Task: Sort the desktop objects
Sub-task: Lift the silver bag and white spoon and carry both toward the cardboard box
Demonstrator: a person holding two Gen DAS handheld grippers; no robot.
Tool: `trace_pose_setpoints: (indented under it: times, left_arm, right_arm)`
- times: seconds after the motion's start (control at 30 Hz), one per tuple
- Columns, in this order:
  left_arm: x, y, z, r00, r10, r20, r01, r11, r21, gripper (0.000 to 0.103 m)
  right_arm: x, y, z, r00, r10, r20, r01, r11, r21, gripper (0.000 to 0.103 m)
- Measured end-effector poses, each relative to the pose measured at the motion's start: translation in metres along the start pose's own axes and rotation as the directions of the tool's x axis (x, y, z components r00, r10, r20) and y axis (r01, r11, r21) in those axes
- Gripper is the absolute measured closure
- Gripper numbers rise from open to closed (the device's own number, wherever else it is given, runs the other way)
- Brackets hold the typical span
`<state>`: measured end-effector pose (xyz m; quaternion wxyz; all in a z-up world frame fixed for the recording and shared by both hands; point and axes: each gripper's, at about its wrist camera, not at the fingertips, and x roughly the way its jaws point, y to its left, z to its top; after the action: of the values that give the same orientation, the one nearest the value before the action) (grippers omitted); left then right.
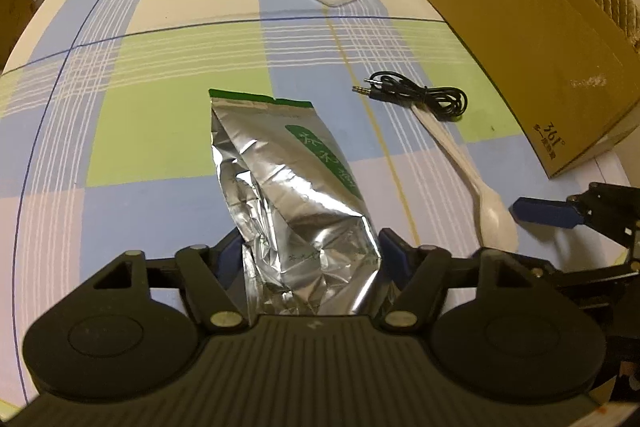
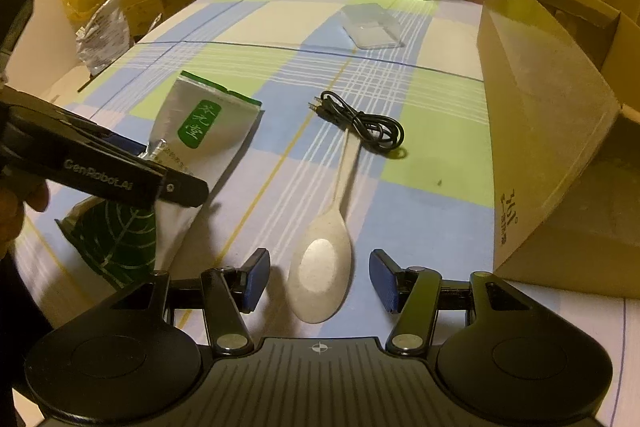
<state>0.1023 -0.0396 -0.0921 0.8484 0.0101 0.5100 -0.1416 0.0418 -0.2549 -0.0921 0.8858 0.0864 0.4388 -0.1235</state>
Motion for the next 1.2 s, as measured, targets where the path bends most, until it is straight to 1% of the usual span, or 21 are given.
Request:
trace_pose_setpoints:
  times: [0.1,0.27,0.3,0.33,0.37,0.4,0.43,0.5,0.67,0.8,0.87,0.93,1.2]
  left_arm:
    - [-0.005,-0.004,-0.003,1.0,0.016,0.004,-0.016,1.0,0.02,0.047]
    - [-0.011,-0.008,-0.013,1.0,0.016,0.007,-0.016,0.999,0.028,0.048]
    - [-0.011,-0.009,-0.014,1.0,0.016,0.008,-0.016,1.0,0.026,0.048]
    - [-0.011,-0.009,-0.015,1.0,0.016,0.009,-0.016,1.0,0.023,0.047]
    - [-0.011,-0.009,-0.015,1.0,0.015,0.008,-0.015,1.0,0.017,0.047]
    - [-0.01,-0.008,-0.015,1.0,0.015,0.005,-0.015,1.0,0.008,0.043]
    - [-0.009,-0.007,-0.015,1.0,0.018,0.0,-0.018,1.0,0.0,0.038]
    - [-0.007,-0.005,-0.016,1.0,0.026,-0.005,-0.026,1.0,-0.011,0.032]
    - [-0.004,-0.001,-0.015,1.0,0.009,-0.012,-0.009,1.0,-0.026,0.031]
    - [-0.003,0.0,-0.013,1.0,0.004,-0.011,-0.005,1.0,-0.027,0.035]
    - [-0.004,-0.001,-0.013,1.0,0.001,-0.008,-0.001,1.0,-0.023,0.04]
    - [-0.006,-0.003,-0.014,1.0,-0.004,-0.003,0.004,1.0,-0.02,0.047]
    - [-0.016,-0.004,-0.02,1.0,-0.007,0.022,0.008,0.999,-0.034,0.054]
  right_arm:
    - [0.001,0.002,-0.001,1.0,-0.014,0.002,0.014,1.0,0.002,0.051]
    - [0.005,0.007,-0.001,0.999,-0.032,0.01,0.032,0.999,-0.022,0.052]
    - [0.005,0.007,0.0,0.999,-0.036,0.01,0.036,0.999,-0.026,0.056]
    - [0.005,0.008,0.001,0.999,-0.042,0.01,0.042,0.999,-0.033,0.065]
    - [0.005,0.008,0.001,0.999,-0.045,0.01,0.045,0.998,-0.041,0.069]
    - [0.005,0.009,0.002,0.999,-0.045,0.008,0.046,0.998,-0.044,0.072]
    - [0.005,0.009,0.002,0.999,-0.047,0.006,0.047,0.998,-0.046,0.072]
    - [0.004,0.008,0.001,0.999,-0.051,0.006,0.051,0.998,-0.046,0.072]
    - [-0.001,0.005,0.0,0.999,-0.032,0.008,0.032,0.999,-0.029,0.073]
    - [-0.008,0.004,0.002,1.0,-0.012,0.018,0.013,1.0,-0.024,0.073]
    - [-0.011,0.006,0.002,1.0,-0.004,0.022,0.004,1.0,-0.025,0.073]
    - [-0.015,0.007,0.0,1.0,0.003,0.026,-0.003,1.0,-0.025,0.073]
    - [-0.021,0.007,-0.005,0.999,-0.001,0.04,0.003,0.999,-0.034,0.073]
